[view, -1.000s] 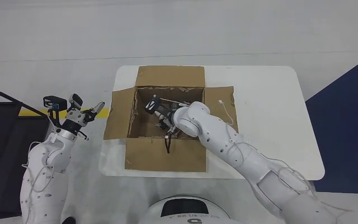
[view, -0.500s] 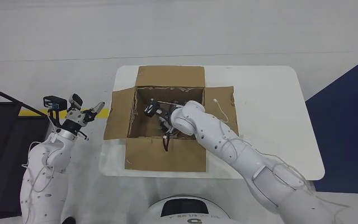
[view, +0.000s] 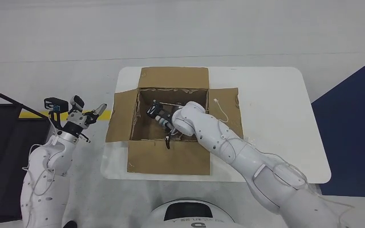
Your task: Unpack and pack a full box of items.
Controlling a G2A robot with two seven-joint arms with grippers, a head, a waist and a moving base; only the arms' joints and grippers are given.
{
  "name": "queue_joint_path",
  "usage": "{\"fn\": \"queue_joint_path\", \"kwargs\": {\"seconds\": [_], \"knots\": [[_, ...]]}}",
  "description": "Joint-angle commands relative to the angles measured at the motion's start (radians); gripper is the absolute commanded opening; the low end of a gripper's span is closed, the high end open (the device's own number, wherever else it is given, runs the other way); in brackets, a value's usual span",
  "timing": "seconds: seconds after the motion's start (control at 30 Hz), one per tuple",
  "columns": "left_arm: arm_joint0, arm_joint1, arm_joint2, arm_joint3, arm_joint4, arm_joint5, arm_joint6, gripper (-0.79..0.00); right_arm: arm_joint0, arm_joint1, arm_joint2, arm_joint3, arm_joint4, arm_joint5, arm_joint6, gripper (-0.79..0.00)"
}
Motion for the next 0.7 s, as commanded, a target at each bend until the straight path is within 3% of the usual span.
{"fn": "queue_joint_path", "kwargs": {"seconds": [0.0,0.23,0.5,0.67], "knots": [[0.0,0.0,0.0,0.0,0.0,0.0,0.0,0.0,0.005,-0.006,-0.003,0.005,-0.003,0.004,-0.003,-0.785],[0.0,0.0,0.0,0.0,0.0,0.0,0.0,0.0,-0.026,0.008,0.03,-0.089,-0.063,0.064,-0.002,-0.785],[0.0,0.0,0.0,0.0,0.0,0.0,0.0,0.0,-0.249,0.111,0.191,-0.518,-0.232,0.065,0.032,-0.785],[0.0,0.0,0.0,0.0,0.0,0.0,0.0,0.0,-0.477,0.183,0.355,-0.854,-0.317,-0.073,-0.135,-0.785]]}}
